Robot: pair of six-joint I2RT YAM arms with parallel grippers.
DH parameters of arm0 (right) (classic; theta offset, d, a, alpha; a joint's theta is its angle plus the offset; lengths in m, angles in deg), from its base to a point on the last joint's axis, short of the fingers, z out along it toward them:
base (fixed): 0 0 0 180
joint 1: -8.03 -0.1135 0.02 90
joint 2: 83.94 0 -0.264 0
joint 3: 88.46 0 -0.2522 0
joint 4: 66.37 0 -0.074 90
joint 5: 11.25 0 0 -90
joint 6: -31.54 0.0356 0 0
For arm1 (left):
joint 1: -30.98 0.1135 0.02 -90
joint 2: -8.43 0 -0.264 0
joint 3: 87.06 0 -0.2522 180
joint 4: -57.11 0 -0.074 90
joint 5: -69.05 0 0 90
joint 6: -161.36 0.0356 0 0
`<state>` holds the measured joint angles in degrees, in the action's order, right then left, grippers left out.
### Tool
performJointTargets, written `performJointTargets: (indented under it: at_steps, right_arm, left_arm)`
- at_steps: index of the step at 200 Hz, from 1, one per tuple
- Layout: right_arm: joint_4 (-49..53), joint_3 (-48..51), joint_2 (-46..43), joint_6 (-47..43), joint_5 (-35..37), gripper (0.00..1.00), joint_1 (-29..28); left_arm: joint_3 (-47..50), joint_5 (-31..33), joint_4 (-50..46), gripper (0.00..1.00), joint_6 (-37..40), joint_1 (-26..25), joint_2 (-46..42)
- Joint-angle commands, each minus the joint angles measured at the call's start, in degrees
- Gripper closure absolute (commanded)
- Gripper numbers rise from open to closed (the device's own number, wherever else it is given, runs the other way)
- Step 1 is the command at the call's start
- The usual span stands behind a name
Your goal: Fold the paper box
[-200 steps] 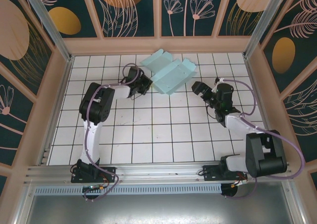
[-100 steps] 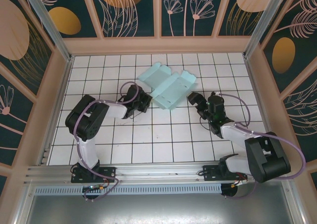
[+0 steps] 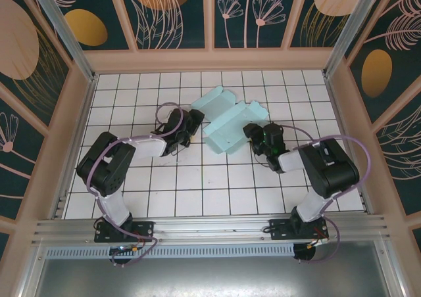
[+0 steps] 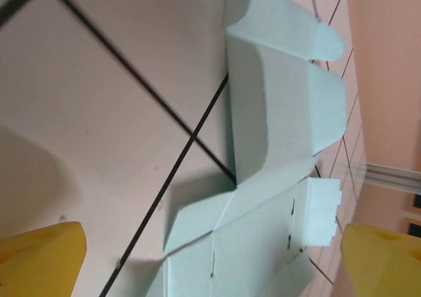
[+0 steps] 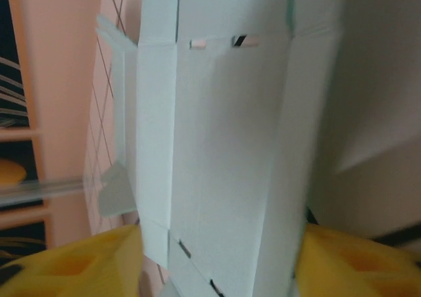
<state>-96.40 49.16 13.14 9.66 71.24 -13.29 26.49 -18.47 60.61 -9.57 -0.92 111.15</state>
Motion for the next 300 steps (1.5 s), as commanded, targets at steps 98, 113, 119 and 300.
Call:
performJointTargets:
  at_steps: [98, 113, 119, 300]
  right_arm:
    - [36.4, -22.9, 7.1, -44.5, -19.0, 1.0, 6.3]
    - [45.1, -27.8, 8.8, -52.6, -23.4, 1.0, 7.0]
    - [47.6, -29.5, 9.4, -54.9, -25.5, 1.0, 7.4]
    - [19.7, -16.0, -1.3, -37.4, -10.5, 0.38, 5.4]
  left_arm:
    - [-9.3, 5.5, -5.8, 0.01, 34.7, 2.9, -8.0]
    - [-11.2, 2.2, -7.1, 0.01, 36.4, 3.9, -6.5]
    - [-11.9, 1.0, -7.6, 0.01, 36.9, 4.3, -5.7]
    - [-17.1, -17.3, -17.3, 0.47, 41.3, 4.8, 13.8]
